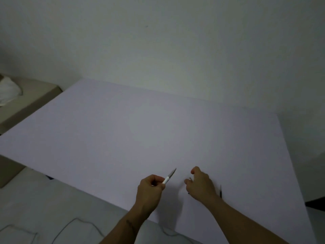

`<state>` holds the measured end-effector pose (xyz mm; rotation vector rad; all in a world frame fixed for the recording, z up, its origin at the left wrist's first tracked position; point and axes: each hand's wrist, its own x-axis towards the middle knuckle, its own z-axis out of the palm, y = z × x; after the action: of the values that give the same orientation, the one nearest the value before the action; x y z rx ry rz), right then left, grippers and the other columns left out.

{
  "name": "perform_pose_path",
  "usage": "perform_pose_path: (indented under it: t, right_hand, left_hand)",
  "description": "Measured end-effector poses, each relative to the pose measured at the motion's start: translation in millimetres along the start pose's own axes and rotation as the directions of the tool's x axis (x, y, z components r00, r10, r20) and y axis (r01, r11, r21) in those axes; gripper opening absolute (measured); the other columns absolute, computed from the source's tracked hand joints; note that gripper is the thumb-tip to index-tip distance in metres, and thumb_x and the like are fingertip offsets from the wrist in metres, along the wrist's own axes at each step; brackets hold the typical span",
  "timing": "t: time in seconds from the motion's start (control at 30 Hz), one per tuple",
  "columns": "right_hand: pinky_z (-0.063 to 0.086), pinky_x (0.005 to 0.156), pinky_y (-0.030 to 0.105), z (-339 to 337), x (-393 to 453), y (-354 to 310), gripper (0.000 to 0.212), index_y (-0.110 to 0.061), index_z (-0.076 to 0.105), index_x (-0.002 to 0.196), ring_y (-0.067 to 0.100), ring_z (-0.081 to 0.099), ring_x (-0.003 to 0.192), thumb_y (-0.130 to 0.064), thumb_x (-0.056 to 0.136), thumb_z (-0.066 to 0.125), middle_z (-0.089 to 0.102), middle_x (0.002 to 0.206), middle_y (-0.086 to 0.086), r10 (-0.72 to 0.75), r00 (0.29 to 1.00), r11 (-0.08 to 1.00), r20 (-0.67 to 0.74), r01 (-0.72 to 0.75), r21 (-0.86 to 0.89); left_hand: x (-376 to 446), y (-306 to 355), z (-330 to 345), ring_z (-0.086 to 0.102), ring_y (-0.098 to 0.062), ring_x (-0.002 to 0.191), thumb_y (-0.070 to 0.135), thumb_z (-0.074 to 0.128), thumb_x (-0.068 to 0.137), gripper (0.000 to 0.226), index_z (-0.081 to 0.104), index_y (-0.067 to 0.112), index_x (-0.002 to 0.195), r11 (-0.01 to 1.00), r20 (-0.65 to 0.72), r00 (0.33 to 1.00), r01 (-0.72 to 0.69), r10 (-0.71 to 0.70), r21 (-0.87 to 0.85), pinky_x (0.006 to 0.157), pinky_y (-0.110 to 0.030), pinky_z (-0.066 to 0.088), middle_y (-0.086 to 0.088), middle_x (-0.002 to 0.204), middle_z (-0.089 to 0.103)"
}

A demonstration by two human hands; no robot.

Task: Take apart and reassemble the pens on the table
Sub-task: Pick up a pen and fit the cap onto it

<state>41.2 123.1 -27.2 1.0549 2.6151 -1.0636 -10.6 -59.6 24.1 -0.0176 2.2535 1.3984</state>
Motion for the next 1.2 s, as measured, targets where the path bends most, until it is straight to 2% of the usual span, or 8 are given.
perform_pose_path:
  t: [0.1, 0.17, 0.33, 0.4, 0.47, 0.63, 0.8, 1.2]
  right_hand:
    - [0.047, 0.072, 0.030, 9, -1, 1, 0.035, -0.014, 0.049, 0.114, 0.029, 0.064, 0.097, -0.029, 0.087, 0.064, 0.062, 0.114, 0.011, -0.013, 1.000, 0.996, 0.007, 0.013, -0.084]
    - [0.046, 0.070, 0.031, 14, -3, 5, 0.026, -0.015, 0.045, 0.105, 0.029, 0.063, 0.095, -0.025, 0.087, 0.061, 0.061, 0.111, 0.011, -0.026, 1.000, 0.991, 0.013, 0.028, -0.128]
    - [0.040, 0.063, 0.028, 17, -3, 8, 0.020, -0.013, 0.050, 0.106, 0.027, 0.061, 0.087, -0.016, 0.086, 0.056, 0.061, 0.104, 0.009, -0.032, 0.999, 0.989, -0.012, 0.030, -0.148]
    - [0.045, 0.063, 0.029, 15, -2, 2, 0.017, -0.016, 0.057, 0.101, 0.026, 0.063, 0.082, -0.014, 0.084, 0.059, 0.065, 0.095, 0.006, 0.019, 0.999, 1.000, -0.048, -0.020, -0.009]
    - [0.052, 0.066, 0.032, 10, -1, -11, 0.016, -0.019, 0.063, 0.093, 0.025, 0.066, 0.075, -0.011, 0.080, 0.065, 0.069, 0.083, 0.003, 0.097, 0.993, 0.965, -0.069, -0.077, 0.249]
    - [0.050, 0.056, 0.028, -12, -2, -55, 0.016, -0.015, 0.063, 0.086, 0.017, 0.071, 0.063, -0.004, 0.077, 0.070, 0.076, 0.074, 0.008, 0.178, 0.983, 0.665, -0.053, -0.080, 0.743]
    - [0.053, 0.056, 0.028, -25, -5, -78, 0.011, -0.010, 0.061, 0.088, 0.020, 0.074, 0.068, -0.003, 0.080, 0.066, 0.076, 0.074, 0.012, 0.165, 0.977, 0.576, -0.135, 0.016, 0.817]
    - [0.054, 0.058, 0.031, -21, -3, -81, 0.009, -0.010, 0.061, 0.089, 0.023, 0.073, 0.067, -0.004, 0.083, 0.065, 0.076, 0.081, 0.017, 0.225, 0.972, 0.492, -0.072, -0.049, 0.869]
  left_hand:
    - [0, -2, -4, 0.063, -0.011, 0.071, 0.007, 0.067, 0.083, 0.013, 0.073, 0.018, 0.084, 1.000, 0.010, 1.000, 0.005, -0.005, 0.020, 0.056, -0.016, 0.045, 0.000, 0.078, 0.070]
    - [1, -4, -6, 0.062, -0.009, 0.069, 0.008, 0.068, 0.082, 0.012, 0.074, 0.019, 0.083, 0.999, 0.019, 1.000, 0.009, -0.010, 0.034, 0.054, -0.014, 0.044, 0.001, 0.077, 0.069]
    - [6, -5, -14, 0.061, -0.011, 0.066, 0.007, 0.068, 0.080, 0.013, 0.074, 0.018, 0.080, 0.999, 0.043, 0.999, 0.006, -0.008, 0.038, 0.056, -0.018, 0.047, 0.000, 0.075, 0.070]
    - [9, -5, -18, 0.060, -0.010, 0.064, 0.006, 0.068, 0.080, 0.013, 0.074, 0.017, 0.081, 0.999, 0.060, 0.998, -0.006, 0.004, 0.034, 0.054, -0.016, 0.046, 0.001, 0.073, 0.069]
    - [13, -4, -21, 0.059, -0.009, 0.063, 0.005, 0.068, 0.080, 0.013, 0.074, 0.017, 0.081, 0.999, 0.077, 0.997, -0.017, 0.015, 0.028, 0.051, -0.013, 0.044, 0.003, 0.071, 0.067]
    - [24, -1, -26, 0.060, -0.013, 0.067, 0.005, 0.067, 0.081, 0.015, 0.074, 0.019, 0.079, 0.999, 0.124, 0.992, -0.033, 0.030, 0.016, 0.058, -0.021, 0.048, -0.001, 0.074, 0.068]
    - [31, 3, -27, 0.061, -0.016, 0.070, 0.005, 0.066, 0.081, 0.018, 0.074, 0.021, 0.077, 0.999, 0.157, 0.986, -0.050, 0.047, 0.009, 0.061, -0.025, 0.050, -0.004, 0.077, 0.069]
    - [36, 10, -33, 0.056, -0.014, 0.065, 0.006, 0.066, 0.083, 0.015, 0.073, 0.019, 0.081, 0.998, 0.188, 0.980, -0.065, 0.067, -0.015, 0.055, -0.022, 0.046, -0.003, 0.075, 0.065]
